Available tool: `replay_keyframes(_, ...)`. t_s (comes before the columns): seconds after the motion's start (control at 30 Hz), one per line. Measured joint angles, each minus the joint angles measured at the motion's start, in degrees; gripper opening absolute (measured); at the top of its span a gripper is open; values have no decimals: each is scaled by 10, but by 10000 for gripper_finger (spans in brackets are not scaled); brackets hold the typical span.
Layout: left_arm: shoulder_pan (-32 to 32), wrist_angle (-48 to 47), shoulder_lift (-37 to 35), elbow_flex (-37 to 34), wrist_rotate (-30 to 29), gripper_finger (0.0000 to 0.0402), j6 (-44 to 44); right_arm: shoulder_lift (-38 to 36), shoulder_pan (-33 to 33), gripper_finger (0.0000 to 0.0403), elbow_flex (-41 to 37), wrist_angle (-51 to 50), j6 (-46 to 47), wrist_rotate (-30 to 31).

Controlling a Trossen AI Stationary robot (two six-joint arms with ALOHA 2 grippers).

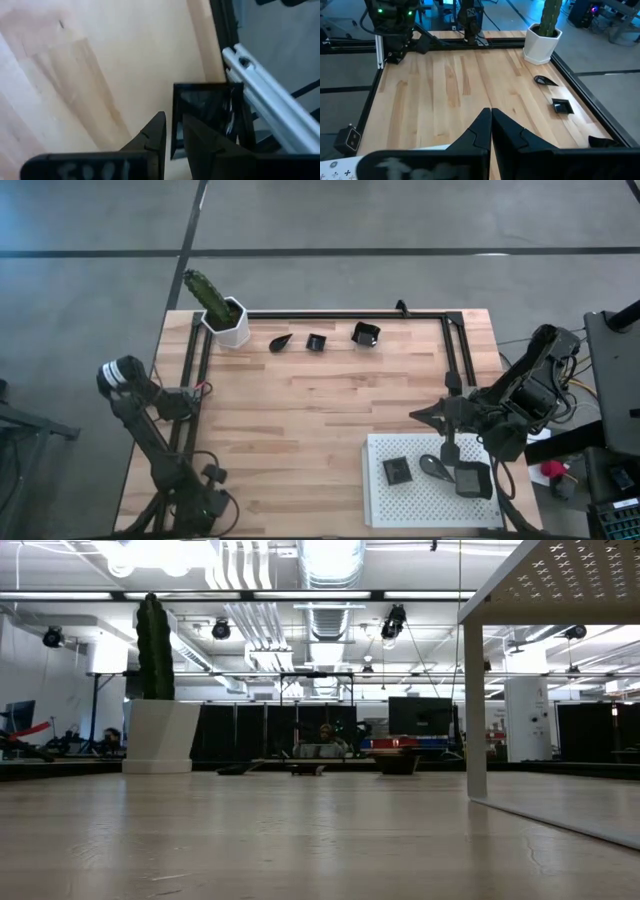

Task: Pick & Place Mini shaped plates
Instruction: Stack the square plate on top of the other square plates on the shelf

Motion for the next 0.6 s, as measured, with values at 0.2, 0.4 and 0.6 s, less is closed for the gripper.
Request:
replay_keyframes(0.2, 0, 24, 20, 0, -3, 58, -2, 0, 0, 8, 0, 0, 0, 0)
replay_keyframes(0.4, 0, 25, 26, 0, -4, 58, -5, 0, 0, 8, 0, 0, 0, 0)
replay_keyframes(0.6, 0, 58, 45, 0, -4, 58, -9, 0, 0, 8, 0, -1, 0, -1)
